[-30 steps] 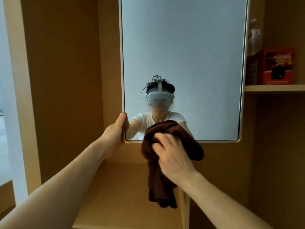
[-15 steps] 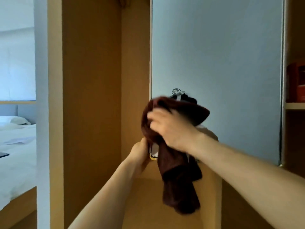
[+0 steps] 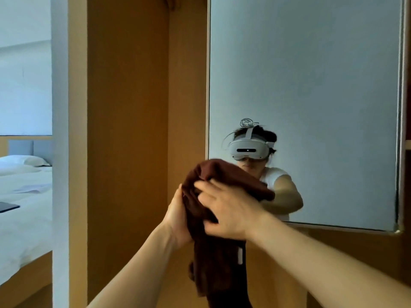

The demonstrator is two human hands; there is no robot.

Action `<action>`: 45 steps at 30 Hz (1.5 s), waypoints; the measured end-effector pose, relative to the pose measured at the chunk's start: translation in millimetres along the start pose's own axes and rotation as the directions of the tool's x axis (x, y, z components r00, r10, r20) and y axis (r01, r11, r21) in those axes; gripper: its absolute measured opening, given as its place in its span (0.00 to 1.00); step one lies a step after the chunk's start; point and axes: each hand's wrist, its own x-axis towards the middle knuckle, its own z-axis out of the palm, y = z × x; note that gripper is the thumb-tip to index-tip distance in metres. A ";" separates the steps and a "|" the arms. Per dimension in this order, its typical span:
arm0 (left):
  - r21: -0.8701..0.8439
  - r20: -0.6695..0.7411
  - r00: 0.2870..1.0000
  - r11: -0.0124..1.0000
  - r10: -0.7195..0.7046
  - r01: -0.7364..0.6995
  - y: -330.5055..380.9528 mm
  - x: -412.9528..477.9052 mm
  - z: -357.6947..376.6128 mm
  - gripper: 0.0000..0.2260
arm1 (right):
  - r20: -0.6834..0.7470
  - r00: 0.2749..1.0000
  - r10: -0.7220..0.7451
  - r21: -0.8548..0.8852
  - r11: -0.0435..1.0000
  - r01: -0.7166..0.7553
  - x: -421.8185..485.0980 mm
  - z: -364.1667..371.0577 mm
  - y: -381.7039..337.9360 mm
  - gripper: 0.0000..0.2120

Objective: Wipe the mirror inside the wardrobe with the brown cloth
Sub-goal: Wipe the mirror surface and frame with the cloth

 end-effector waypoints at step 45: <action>0.875 -0.229 0.391 0.364 0.892 -0.318 50.8 34.2 128.2 0.24 | -0.535 0.607 0.587 -0.267 0.565 -0.781 -168.7 -126.0 155.2 0.08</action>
